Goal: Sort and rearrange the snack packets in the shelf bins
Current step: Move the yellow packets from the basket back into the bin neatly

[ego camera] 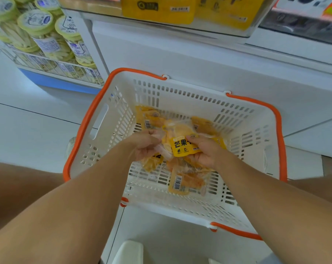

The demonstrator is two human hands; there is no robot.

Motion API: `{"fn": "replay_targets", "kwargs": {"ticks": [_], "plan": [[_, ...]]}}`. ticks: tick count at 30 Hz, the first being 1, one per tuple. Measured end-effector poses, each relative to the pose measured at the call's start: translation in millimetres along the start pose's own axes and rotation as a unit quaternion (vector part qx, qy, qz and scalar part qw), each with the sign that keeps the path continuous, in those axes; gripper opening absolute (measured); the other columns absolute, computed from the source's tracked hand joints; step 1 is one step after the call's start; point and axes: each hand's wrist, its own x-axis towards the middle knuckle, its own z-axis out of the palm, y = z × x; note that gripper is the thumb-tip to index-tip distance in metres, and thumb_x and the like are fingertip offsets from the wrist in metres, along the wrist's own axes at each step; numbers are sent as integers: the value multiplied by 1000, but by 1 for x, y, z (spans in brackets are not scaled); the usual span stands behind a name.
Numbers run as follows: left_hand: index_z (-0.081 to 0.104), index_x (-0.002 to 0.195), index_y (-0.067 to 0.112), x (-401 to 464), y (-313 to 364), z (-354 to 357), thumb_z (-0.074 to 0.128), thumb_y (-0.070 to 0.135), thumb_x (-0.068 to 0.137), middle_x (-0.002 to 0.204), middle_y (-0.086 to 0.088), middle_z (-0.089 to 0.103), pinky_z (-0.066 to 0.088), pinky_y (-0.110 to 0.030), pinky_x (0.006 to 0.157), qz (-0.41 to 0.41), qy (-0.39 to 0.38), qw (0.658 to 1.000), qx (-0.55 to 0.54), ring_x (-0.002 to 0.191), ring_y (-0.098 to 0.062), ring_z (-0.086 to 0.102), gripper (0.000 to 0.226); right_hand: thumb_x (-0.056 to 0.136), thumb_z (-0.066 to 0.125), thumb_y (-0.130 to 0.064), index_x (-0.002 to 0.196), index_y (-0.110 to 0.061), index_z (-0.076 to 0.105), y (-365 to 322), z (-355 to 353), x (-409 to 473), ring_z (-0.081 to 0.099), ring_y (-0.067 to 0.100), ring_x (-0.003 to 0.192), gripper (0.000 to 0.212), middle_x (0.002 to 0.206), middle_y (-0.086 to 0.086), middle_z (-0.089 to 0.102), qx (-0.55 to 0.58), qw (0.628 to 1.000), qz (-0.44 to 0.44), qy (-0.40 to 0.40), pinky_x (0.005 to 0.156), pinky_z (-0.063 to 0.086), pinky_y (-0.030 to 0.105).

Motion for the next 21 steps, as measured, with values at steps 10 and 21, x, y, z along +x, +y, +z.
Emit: {"fn": "replay_targets", "kwargs": {"ticks": [10, 21], "plan": [[62, 121, 13, 0, 12, -8, 59, 4, 97, 79, -3, 65, 50, -23, 59, 16, 8, 995, 97, 66, -11, 55, 25, 85, 79, -19, 127, -19, 65, -6, -10, 6, 67, 26, 108, 44, 117, 5, 71, -242, 968, -54, -35, 96, 52, 47], [67, 123, 8, -4, 52, -11, 54, 45, 98, 121, -21, 65, 56, -40, 81, 25, -100, 994, 43, 88, -26, 66, 45, 69, 85, -27, 78, -12, 66, -17, 5, -10, 63, 25, 90, 26, 93, 17, 65, -330, 923, -154, -126, 88, 49, 43]]}}
